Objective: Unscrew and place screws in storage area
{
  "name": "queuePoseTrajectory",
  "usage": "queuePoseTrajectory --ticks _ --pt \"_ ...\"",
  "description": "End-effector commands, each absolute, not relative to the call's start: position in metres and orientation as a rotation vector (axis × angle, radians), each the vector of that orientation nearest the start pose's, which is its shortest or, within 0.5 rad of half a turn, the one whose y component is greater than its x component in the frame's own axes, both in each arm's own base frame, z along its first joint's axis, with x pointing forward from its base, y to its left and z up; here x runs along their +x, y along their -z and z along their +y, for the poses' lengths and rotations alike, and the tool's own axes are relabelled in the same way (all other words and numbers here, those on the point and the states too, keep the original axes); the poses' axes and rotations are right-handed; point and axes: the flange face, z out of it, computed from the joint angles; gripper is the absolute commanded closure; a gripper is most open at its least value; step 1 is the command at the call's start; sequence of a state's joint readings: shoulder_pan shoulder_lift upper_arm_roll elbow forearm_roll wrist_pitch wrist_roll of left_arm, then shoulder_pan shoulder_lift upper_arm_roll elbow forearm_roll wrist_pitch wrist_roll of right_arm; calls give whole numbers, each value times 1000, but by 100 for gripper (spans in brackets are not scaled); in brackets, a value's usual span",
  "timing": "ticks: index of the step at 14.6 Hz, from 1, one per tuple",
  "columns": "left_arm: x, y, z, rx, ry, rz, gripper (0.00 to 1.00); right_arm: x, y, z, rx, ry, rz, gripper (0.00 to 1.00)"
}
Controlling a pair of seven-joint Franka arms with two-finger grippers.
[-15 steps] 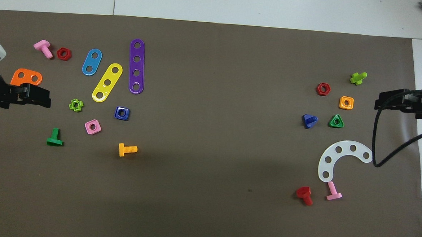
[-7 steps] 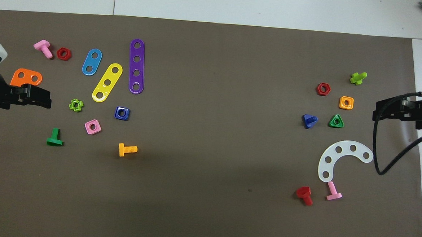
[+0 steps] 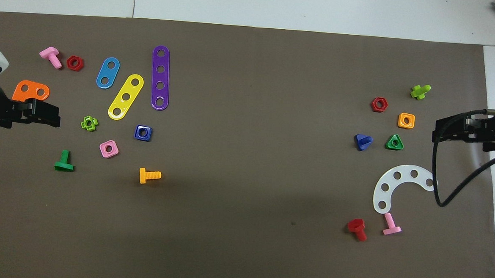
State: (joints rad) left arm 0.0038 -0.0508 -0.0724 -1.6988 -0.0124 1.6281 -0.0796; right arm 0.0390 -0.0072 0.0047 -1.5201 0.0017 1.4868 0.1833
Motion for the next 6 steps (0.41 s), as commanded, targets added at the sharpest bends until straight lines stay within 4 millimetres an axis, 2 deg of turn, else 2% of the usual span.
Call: queuePoseTrajectory --ticks 1,6 --pt "534 -598 -40 -3133 -19 0 0 541 -645 24 -3130 -47 182 0" --pt "534 -598 -41 -3136 -17 2 0 541 -645 25 -3131 -37 177 0"
